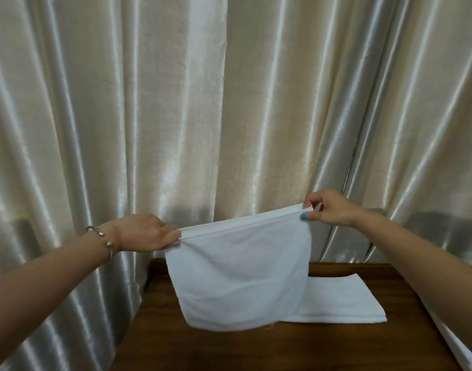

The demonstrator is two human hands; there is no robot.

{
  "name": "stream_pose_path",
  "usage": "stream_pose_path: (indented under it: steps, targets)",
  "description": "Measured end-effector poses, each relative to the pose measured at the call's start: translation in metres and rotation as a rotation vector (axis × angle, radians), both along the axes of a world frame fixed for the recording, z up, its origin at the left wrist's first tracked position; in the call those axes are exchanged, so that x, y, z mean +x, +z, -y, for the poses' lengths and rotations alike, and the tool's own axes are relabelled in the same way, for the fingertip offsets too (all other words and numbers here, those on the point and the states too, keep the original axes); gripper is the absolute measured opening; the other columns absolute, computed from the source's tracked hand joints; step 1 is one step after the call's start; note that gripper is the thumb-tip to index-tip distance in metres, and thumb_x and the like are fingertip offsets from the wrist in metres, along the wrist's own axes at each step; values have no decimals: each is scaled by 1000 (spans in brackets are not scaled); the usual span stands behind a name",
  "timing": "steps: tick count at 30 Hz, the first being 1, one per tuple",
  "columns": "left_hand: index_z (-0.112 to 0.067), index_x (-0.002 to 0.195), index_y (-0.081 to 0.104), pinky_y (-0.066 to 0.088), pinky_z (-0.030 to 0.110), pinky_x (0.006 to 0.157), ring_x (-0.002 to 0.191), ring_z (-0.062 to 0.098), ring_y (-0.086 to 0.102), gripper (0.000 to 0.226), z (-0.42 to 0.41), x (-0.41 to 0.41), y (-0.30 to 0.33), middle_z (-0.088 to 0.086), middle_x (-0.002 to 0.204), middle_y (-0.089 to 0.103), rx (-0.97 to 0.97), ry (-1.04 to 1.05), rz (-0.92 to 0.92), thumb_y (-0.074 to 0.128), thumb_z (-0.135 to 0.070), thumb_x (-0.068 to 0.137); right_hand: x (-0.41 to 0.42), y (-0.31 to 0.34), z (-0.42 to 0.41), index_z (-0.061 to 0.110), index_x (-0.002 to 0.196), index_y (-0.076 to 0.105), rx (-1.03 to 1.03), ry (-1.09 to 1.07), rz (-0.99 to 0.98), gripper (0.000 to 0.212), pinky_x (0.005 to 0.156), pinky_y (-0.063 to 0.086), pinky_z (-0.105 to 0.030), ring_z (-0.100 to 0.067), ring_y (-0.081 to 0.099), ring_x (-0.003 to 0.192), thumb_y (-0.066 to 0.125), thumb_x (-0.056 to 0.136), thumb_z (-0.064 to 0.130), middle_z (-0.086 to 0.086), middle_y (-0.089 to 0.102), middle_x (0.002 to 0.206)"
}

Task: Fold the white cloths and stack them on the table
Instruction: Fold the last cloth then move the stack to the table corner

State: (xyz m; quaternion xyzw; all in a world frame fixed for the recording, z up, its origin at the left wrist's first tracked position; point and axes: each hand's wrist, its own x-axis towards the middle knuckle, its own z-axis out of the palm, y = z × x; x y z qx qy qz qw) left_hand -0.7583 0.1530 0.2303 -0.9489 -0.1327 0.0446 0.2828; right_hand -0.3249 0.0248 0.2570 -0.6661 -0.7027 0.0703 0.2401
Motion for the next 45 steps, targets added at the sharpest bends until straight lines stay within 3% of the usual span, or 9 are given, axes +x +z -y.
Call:
stream_pose_path:
  steps: [4, 7, 10, 13, 23, 29, 35, 40, 45]
  targets:
    - [-18, 97, 39, 49, 34, 64, 66, 21, 56, 27, 6, 6, -11, 3, 78, 54, -51, 41, -58, 23, -39, 103, 0, 7, -13, 24, 71, 65, -24, -21, 124, 16, 73, 51, -33, -17, 65, 78, 78, 79, 28, 1, 69, 76]
    - [-15, 94, 38, 36, 34, 55, 56, 22, 47, 32, 5, 11, -21, 4, 72, 55, -23, 50, -48, 18, -39, 102, -4, 9, -17, 28, 67, 62, -35, -20, 179, 19, 75, 53, -39, -20, 65, 78, 77, 79, 29, -1, 69, 76]
    - [-11, 92, 48, 47, 37, 60, 57, 26, 56, 38, 4, 11, -26, 7, 71, 64, 55, 22, -26, 20, -34, 100, -8, 11, -19, 28, 68, 61, -47, -15, 208, 18, 76, 52, -41, -23, 64, 80, 74, 81, 28, -4, 68, 78]
    - [-15, 82, 51, 47, 35, 55, 52, 22, 54, 32, -1, 14, -26, 3, 64, 62, 69, 1, 61, 27, -32, 94, -4, 9, -21, 22, 71, 62, -62, -14, 207, 16, 71, 49, -37, -23, 60, 74, 72, 83, 25, -5, 65, 76]
    - [-21, 107, 47, 34, 22, 67, 78, 8, 39, 31, -9, 25, -25, -2, 102, 51, -93, 93, 74, 23, -39, 102, 10, 17, -16, 18, 69, 60, -37, 1, 189, 19, 62, 39, -27, -10, 50, 63, 70, 85, 19, 2, 57, 66]
    - [-20, 111, 48, 33, 25, 66, 90, 15, 49, 31, -4, 26, -28, 0, 108, 51, -58, 25, 82, 24, -37, 100, 16, 15, -12, 25, 64, 58, 1, -17, 190, 25, 53, 34, -15, -1, 47, 55, 73, 83, 19, 11, 53, 58]
    - [-23, 119, 42, 38, 25, 67, 92, 15, 50, 29, 1, 21, -25, 0, 111, 51, -67, 62, 34, 45, -13, 91, 17, 11, -7, 16, 73, 64, -6, -18, 201, 14, 56, 37, -21, -5, 49, 58, 72, 84, 20, 8, 56, 63]
    - [-27, 110, 43, 42, 24, 64, 79, 11, 47, 39, -5, 15, -26, -6, 99, 52, -162, 124, 198, 51, -2, 80, 16, 7, -6, 14, 74, 65, 10, -23, 162, 13, 57, 38, -24, -8, 52, 61, 72, 85, 19, 5, 59, 65]
    - [-17, 92, 57, 48, 31, 71, 75, 10, 54, 10, -9, 5, -21, -5, 86, 59, -428, 166, 433, 50, -9, 91, 7, -5, -6, 22, 68, 62, 35, -67, 39, 21, 58, 40, -25, -14, 52, 60, 76, 81, 15, -2, 60, 63]
